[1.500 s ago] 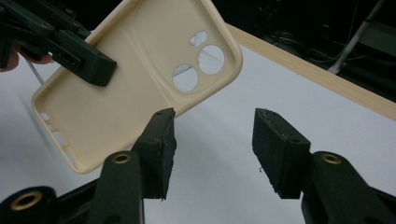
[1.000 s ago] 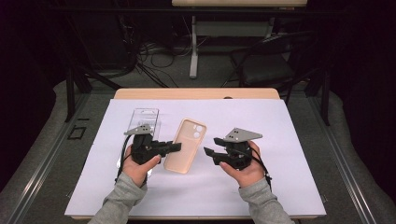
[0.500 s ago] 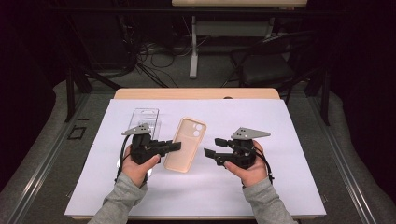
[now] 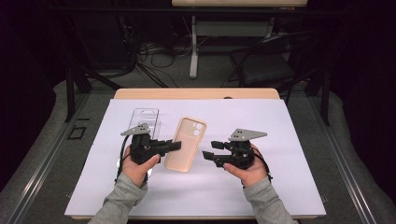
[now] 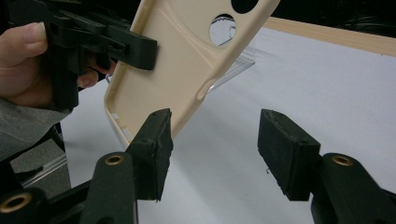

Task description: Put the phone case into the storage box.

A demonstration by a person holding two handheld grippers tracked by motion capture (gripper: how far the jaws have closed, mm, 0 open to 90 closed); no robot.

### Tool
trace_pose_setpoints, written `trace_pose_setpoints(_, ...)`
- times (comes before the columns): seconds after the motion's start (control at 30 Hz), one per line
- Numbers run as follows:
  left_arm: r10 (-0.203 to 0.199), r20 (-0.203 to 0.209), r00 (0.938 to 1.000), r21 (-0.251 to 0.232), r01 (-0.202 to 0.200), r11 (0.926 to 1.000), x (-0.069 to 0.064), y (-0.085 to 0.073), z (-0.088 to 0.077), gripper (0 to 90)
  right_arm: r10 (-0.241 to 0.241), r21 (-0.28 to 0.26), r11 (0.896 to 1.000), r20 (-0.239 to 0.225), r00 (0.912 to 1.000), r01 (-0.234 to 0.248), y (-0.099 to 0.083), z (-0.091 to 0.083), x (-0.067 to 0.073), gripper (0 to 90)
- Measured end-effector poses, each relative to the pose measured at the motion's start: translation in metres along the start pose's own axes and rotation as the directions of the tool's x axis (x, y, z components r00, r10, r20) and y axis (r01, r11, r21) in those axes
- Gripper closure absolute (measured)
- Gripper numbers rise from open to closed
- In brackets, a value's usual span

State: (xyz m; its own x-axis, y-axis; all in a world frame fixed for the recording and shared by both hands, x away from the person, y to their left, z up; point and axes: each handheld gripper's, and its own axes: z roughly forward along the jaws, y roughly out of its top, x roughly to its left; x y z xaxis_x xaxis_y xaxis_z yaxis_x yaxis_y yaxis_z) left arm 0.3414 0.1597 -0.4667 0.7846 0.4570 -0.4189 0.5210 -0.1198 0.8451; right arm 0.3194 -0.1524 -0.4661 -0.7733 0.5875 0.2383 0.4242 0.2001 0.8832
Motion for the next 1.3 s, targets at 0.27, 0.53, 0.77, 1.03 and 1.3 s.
trace_pose_setpoints(0.27, -0.003, 0.013, 0.9999, 0.001, 0.003, 1.0000, -0.0007, -0.0006, 0.0018, 80.6, -0.010, -0.017, 1.000, 0.013, 0.9999, 0.010, -0.0012, 0.0006, -0.0008, 41.3)
trace_pose_setpoints(0.53, 0.007, 0.018, 0.9998, -0.002, -0.007, 1.0000, -0.0020, -0.0009, 0.0028, 80.6, 0.016, -0.033, 0.999, -0.006, 0.9999, -0.016, -0.0029, 0.0020, -0.0015, 34.0)
trace_pose_setpoints(0.77, 0.006, 0.033, 0.9994, -0.010, -0.006, 0.9999, -0.0026, -0.0019, 0.0044, 80.5, 0.046, -0.048, 0.998, -0.031, 0.9985, -0.047, -0.0035, 0.0019, -0.0027, 33.5)
trace_pose_setpoints(1.03, 0.008, 0.043, 0.9990, -0.019, -0.007, 0.9998, -0.0037, -0.0031, 0.0062, 80.6, 0.073, -0.036, 0.997, -0.046, 0.9962, -0.075, -0.0057, 0.0035, -0.0032, 34.7)
trace_pose_setpoints(1.3, 0.011, 0.053, 0.9985, -0.028, -0.010, 0.9996, -0.0052, -0.0035, 0.0071, 80.6, 0.099, -0.016, 0.995, -0.062, 0.9931, -0.100, -0.0065, 0.0037, -0.0037, 40.8)
